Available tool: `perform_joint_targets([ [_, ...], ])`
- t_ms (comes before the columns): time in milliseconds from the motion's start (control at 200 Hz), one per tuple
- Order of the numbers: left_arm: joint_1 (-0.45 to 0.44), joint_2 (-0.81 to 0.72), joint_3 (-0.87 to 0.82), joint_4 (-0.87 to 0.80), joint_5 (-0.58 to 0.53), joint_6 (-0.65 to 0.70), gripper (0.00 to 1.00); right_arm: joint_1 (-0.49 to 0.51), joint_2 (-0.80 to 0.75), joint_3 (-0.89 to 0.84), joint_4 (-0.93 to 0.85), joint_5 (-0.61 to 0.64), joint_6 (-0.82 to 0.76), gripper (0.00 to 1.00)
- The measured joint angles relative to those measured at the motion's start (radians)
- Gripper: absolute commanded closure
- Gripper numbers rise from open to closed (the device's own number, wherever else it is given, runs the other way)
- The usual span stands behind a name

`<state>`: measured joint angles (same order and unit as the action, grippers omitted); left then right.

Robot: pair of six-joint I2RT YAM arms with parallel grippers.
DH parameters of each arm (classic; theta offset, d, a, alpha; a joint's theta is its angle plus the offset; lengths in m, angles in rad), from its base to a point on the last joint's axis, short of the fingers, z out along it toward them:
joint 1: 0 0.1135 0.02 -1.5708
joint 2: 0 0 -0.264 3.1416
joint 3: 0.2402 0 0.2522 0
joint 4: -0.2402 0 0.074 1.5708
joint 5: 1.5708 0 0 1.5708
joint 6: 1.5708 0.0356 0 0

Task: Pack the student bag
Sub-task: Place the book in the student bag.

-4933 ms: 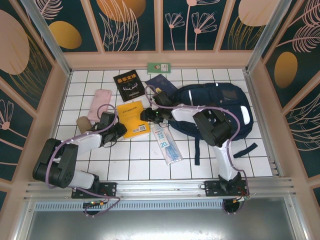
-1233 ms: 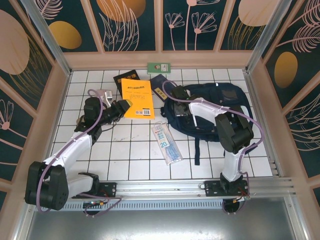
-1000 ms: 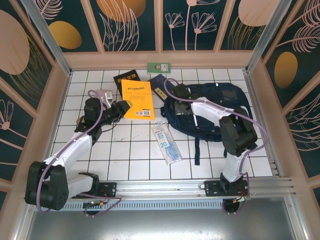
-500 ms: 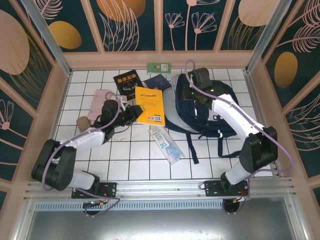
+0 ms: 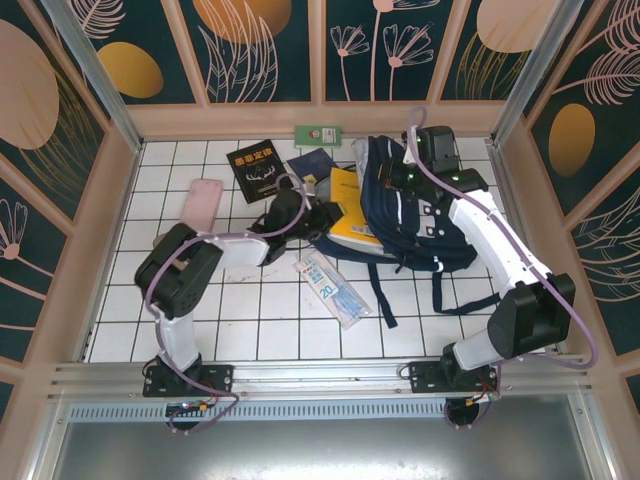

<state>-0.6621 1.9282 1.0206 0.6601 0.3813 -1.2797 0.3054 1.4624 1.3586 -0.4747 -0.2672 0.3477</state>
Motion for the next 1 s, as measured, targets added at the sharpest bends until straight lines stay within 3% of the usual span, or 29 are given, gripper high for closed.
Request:
perform_joint_targets([
  [450, -0.179, 0.317, 0.472, -0.190, -0.126, 0.003, 1.00, -0.018, -0.018, -0.032, 0.029, -0.050, 0.037, 1.00],
  [705, -0.209, 0.374, 0.600, -0.338, -0.176, 0.073, 0.39, -0.036, -0.018, -0.049, 0.032, -0.049, 0.048, 1.00],
  [810, -0.209, 0.369, 0.600, -0.382, -0.201, 0.101, 0.25, -0.043, -0.023, -0.064, 0.043, -0.051, 0.048, 1.00],
  [996, -0.209, 0.316, 0.592, -0.460, -0.243, 0.160, 0.11, -0.054, -0.035, -0.072, 0.061, -0.067, 0.048, 1.00],
])
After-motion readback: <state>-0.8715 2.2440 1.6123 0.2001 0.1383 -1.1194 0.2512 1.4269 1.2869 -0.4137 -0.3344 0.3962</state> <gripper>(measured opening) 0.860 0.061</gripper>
